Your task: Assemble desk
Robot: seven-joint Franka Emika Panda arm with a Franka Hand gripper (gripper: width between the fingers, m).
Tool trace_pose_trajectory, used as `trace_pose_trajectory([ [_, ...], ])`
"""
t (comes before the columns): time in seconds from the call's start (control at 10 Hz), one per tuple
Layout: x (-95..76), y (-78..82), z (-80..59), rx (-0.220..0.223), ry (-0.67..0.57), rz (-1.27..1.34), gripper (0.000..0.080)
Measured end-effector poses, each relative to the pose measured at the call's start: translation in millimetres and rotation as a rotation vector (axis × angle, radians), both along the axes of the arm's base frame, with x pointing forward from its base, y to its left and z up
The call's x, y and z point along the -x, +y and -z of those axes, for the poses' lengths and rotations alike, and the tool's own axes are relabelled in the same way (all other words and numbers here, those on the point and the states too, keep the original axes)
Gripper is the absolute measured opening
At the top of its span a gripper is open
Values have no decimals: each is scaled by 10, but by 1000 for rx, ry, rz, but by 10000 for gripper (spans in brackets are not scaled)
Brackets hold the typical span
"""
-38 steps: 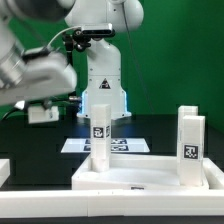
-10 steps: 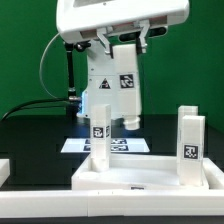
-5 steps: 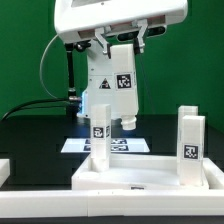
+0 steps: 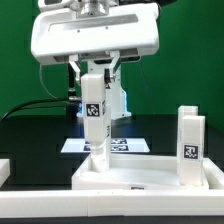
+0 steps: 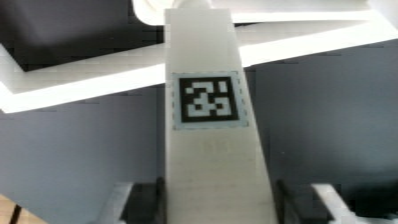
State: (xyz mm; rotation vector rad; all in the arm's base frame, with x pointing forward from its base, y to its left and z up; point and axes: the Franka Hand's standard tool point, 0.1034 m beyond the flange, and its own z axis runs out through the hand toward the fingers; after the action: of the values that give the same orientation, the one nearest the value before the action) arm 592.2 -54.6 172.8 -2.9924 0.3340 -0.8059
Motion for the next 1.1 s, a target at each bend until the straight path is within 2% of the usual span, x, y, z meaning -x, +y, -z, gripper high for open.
trace_pose_trajectory([
  [0.3,-5,-70,151,22,8,8,290],
  [0.5,-4,-108,322,41,16,21,290],
  [0.8,-41,-125,322,54,9,14,290],
  [1.1,-46,-47,362,52,3,16,290],
])
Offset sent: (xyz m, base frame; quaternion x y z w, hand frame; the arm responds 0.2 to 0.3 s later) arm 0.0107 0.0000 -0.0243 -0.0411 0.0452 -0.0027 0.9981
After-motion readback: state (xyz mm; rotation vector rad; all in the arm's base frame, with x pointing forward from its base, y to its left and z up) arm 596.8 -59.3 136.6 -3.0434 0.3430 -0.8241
